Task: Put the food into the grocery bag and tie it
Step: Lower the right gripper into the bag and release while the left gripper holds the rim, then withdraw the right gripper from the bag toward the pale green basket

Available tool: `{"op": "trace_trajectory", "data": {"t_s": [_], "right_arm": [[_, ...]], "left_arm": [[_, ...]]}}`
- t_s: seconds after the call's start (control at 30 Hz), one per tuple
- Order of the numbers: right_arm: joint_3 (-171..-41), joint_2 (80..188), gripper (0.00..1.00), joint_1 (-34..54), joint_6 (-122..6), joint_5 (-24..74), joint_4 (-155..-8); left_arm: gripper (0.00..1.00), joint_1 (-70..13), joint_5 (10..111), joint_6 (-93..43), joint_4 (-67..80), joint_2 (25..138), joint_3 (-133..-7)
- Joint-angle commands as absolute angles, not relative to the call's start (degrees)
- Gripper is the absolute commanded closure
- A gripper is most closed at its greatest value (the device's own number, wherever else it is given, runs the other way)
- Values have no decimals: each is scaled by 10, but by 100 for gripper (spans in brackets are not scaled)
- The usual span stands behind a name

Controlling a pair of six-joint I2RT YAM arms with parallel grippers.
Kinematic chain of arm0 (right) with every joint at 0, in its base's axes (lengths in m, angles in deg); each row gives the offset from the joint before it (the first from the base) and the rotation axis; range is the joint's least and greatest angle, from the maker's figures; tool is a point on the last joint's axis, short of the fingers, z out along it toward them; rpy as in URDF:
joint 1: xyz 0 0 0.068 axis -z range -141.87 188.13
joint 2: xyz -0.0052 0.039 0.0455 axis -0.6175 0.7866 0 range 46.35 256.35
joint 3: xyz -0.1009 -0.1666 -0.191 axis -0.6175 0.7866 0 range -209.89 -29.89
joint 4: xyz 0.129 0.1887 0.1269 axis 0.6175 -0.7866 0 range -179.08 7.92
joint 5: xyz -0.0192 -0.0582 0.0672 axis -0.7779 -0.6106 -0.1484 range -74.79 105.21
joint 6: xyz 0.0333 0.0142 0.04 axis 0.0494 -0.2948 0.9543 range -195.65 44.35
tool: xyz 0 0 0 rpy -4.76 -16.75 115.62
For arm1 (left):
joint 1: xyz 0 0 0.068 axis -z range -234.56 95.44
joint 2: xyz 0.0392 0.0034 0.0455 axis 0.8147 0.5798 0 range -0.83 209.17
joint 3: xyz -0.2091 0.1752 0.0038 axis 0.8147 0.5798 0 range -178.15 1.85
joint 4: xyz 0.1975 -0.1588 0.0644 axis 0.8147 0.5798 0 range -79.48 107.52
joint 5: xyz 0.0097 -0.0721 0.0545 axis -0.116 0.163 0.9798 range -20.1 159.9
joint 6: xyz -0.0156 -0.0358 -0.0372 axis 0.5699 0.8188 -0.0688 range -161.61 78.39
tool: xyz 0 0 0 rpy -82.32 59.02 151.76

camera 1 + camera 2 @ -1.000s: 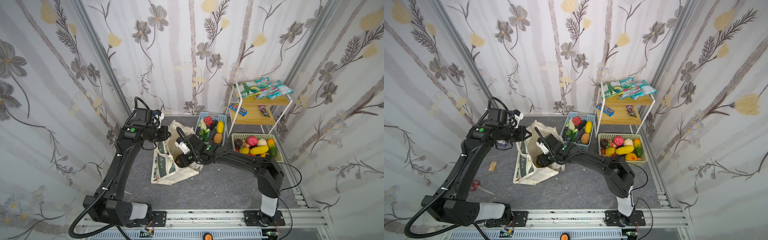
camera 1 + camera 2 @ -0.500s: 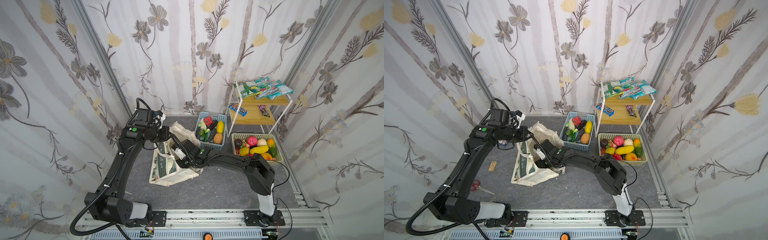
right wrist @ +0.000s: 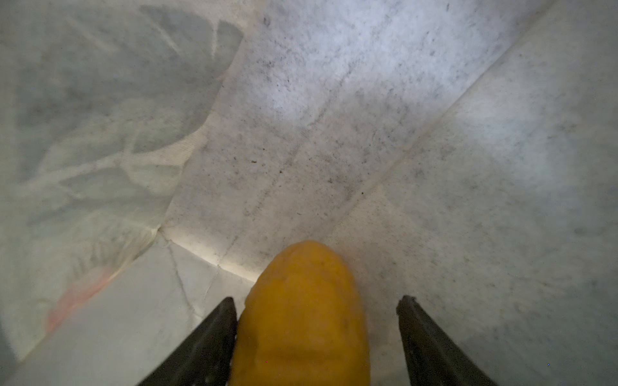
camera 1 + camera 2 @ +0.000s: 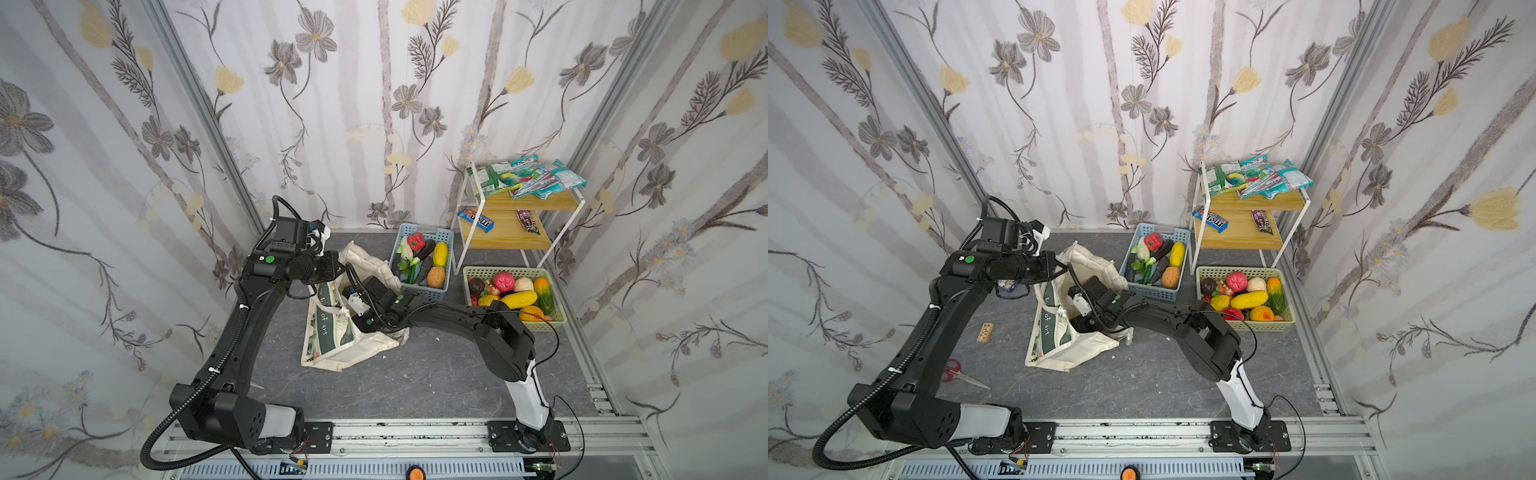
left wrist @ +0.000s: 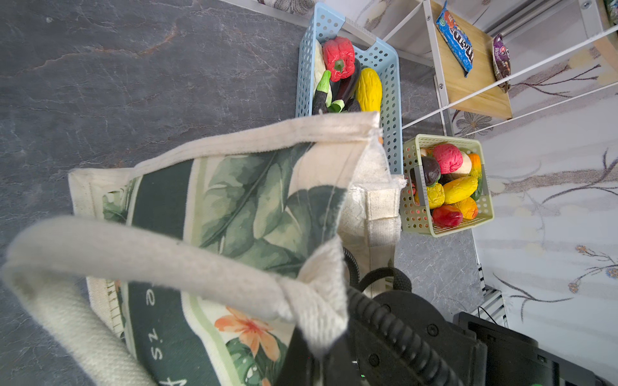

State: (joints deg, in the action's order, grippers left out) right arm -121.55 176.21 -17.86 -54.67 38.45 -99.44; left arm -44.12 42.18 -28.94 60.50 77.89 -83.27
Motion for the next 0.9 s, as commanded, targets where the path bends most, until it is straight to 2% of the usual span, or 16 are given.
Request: {"op": "trace_trajectory", "data": {"t_s": [0.0, 0.07, 0.1, 0.57, 0.87], "right_arm": [[-1220, 1767, 19, -175, -544, 401, -974], [-1217, 1761, 5, -170, -543, 418, -969], [-1213, 1755, 2, -167, -541, 420, -966], [-1151, 1628, 1, -140, -540, 421, -939], [-1178, 1584, 1, -130, -547, 404, -976]], "left_arm": [[100, -442, 423, -289, 579, 781, -833], [100, -443, 424, -289, 577, 782, -830], [100, -443, 424, -289, 576, 783, -828], [100, -464, 425, -292, 562, 784, -818], [100, -471, 422, -296, 561, 789, -806]]}}
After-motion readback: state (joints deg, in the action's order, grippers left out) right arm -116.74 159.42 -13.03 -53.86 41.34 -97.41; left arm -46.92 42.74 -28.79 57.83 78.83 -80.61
